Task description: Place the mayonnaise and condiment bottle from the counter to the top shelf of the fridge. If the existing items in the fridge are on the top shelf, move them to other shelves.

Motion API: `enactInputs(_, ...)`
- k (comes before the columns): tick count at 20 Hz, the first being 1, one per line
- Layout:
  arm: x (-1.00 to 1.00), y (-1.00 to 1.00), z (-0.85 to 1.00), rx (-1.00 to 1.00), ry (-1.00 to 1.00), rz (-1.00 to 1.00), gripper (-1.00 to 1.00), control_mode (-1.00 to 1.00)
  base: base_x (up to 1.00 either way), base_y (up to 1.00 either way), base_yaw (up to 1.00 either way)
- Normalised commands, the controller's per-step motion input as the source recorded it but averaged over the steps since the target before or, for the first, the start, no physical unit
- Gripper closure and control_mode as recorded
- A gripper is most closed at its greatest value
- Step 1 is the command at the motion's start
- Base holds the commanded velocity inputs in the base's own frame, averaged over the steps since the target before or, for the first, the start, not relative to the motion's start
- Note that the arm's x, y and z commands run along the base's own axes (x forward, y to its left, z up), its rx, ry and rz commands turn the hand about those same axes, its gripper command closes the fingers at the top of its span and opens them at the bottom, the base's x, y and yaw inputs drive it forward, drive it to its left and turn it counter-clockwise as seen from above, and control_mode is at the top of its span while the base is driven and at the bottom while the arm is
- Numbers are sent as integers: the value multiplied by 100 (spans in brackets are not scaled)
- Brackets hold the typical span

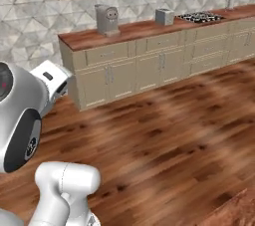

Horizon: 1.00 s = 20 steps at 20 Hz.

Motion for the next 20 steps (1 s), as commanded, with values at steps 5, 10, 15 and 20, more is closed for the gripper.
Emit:
enactInputs(5, 0, 0, 0, 0, 0, 0, -100, 100, 54, 34, -77)
enactInputs(10, 0, 0, 0, 0, 0, 0, -100, 100, 76, 46, -71)
enactInputs(15, 0, 0, 0, 0, 0, 0, -100, 100, 97, 77, -65)
enactInputs(20, 0, 0, 0, 0, 0, 0, -100, 100, 100, 99, -57)
